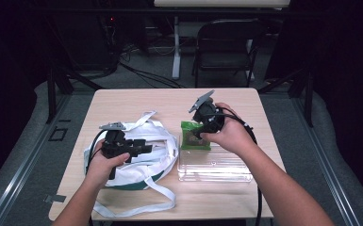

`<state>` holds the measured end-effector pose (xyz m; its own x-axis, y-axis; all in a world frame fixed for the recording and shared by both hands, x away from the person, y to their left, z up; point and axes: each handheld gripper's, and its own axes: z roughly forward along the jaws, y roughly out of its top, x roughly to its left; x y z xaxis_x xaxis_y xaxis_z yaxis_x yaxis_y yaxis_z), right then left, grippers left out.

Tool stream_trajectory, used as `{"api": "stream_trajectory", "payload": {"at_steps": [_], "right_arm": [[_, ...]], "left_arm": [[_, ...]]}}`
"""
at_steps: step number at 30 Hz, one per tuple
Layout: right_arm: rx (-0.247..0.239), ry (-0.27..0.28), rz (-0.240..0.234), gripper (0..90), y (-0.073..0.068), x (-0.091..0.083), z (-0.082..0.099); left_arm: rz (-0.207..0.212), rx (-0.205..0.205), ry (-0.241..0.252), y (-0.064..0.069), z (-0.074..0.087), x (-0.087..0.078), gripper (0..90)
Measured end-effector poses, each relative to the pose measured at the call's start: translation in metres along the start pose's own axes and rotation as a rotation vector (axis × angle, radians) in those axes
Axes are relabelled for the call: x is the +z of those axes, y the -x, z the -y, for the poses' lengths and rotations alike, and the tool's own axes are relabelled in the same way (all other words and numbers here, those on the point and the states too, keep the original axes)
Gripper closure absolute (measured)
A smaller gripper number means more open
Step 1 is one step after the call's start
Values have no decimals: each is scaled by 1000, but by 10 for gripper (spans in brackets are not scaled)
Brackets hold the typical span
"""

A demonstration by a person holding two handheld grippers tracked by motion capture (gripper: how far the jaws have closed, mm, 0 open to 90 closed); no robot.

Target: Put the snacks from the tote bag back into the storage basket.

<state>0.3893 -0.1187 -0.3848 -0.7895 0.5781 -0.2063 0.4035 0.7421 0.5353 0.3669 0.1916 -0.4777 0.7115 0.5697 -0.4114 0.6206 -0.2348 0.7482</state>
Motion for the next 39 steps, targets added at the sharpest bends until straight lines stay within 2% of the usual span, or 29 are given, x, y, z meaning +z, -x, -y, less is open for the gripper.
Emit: {"api": "stream_trajectory", "payload": {"at_steps": [9, 16, 21, 28, 39], "right_arm": [[9, 31, -4, 470, -6, -9, 13], [35, 60, 11, 470, -12, -16, 27], [66, 85, 32, 471, -15, -15, 44], [127, 148, 19, 473, -23, -12, 65], [170, 165, 14, 473, -38, -15, 91]], "left_arm": [[-2, 0, -1, 0, 0, 0, 474], [1, 0, 1, 0, 0, -1, 474], [-1, 0, 0, -1, 0, -1, 474], [-4, 0, 1, -1, 0, -2, 474], [-4, -4, 6, -2, 0, -4, 474]]}}
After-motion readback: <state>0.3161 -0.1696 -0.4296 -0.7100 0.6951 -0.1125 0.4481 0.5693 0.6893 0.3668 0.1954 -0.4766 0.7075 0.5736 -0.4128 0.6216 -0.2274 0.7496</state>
